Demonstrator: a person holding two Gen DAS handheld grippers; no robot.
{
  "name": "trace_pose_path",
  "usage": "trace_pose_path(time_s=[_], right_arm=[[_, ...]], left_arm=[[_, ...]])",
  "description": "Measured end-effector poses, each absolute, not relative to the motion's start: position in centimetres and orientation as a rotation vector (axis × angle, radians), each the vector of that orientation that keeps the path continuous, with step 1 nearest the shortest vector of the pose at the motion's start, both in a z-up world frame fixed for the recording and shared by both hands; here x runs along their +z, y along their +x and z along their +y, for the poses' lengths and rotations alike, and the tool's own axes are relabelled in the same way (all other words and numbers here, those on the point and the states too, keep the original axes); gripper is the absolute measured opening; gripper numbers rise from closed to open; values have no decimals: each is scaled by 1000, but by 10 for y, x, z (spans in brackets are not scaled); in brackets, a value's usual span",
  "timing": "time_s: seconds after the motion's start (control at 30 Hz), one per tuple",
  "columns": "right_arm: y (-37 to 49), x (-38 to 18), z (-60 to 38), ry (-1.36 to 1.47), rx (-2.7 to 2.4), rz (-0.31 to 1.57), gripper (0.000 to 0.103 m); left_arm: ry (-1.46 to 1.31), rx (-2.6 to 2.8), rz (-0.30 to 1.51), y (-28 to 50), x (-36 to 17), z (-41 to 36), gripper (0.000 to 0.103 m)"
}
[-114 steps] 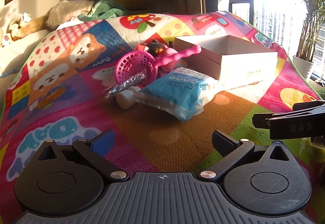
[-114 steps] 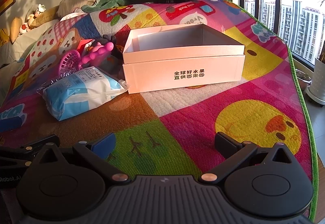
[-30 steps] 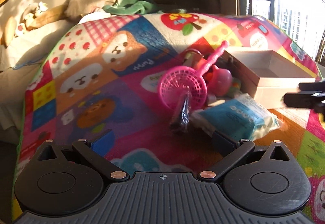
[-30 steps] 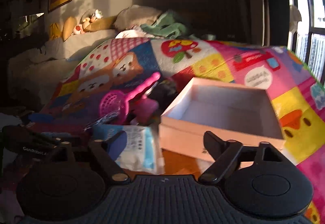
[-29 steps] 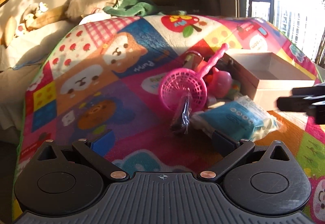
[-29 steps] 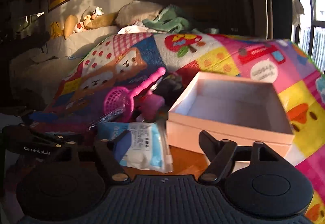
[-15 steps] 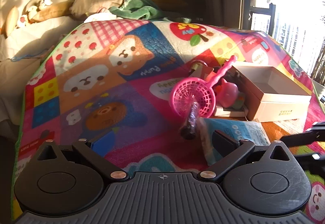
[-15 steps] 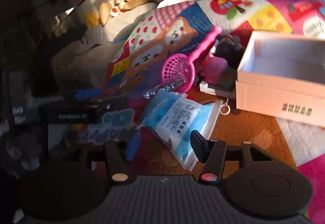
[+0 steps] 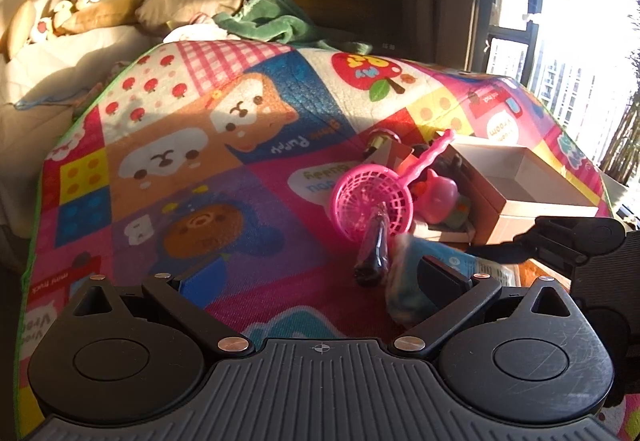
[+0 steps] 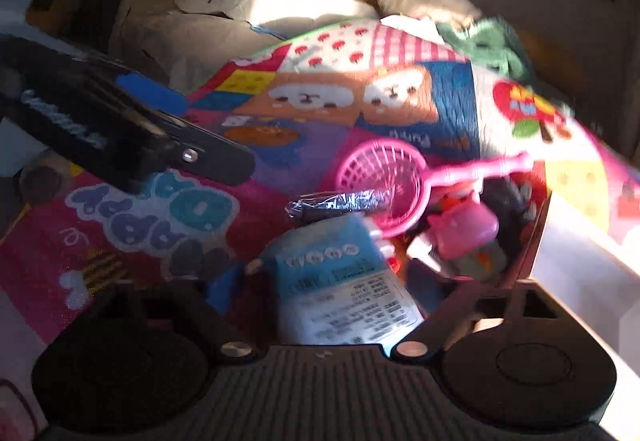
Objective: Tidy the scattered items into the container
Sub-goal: 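Reach the right gripper to the blue wet-wipes packet and grasp it, then grasp the black plastic-wrapped tube with the left gripper while right lifts the packet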
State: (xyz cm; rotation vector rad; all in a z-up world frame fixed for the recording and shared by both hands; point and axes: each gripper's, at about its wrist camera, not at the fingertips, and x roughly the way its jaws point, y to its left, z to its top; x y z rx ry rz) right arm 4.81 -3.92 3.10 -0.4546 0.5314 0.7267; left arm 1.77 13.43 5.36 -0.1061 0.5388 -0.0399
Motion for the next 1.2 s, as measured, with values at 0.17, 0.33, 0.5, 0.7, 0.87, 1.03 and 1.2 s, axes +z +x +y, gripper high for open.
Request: trace_pose_path(time_s=[0.17,0.33,0.5,0.7,0.87,1.03,1.2], right_arm=[[27,29,-84,-392,615,551,55],[-2,28,-143,-316,482,578,55],[-17,24,-182,-238,376,562,62],[-13,15,-199,-129,331,533,83],[-4,6,-197,-106,304,546,85],[-5,6,-201,-85,305,539,92],[-1,5,-201,-77,311,557,95]], left_arm=[[-57,-75,559,32,42,116,103],[23,-104,604,49,28,92,71],[52,-78,588,66,24,81,76],[43,-39,639,90,16,86,64],[46,-43,656,94,12,85,48],[47,-72,626,84,19,81,27],[46,-210,585,54,36,63,26]])
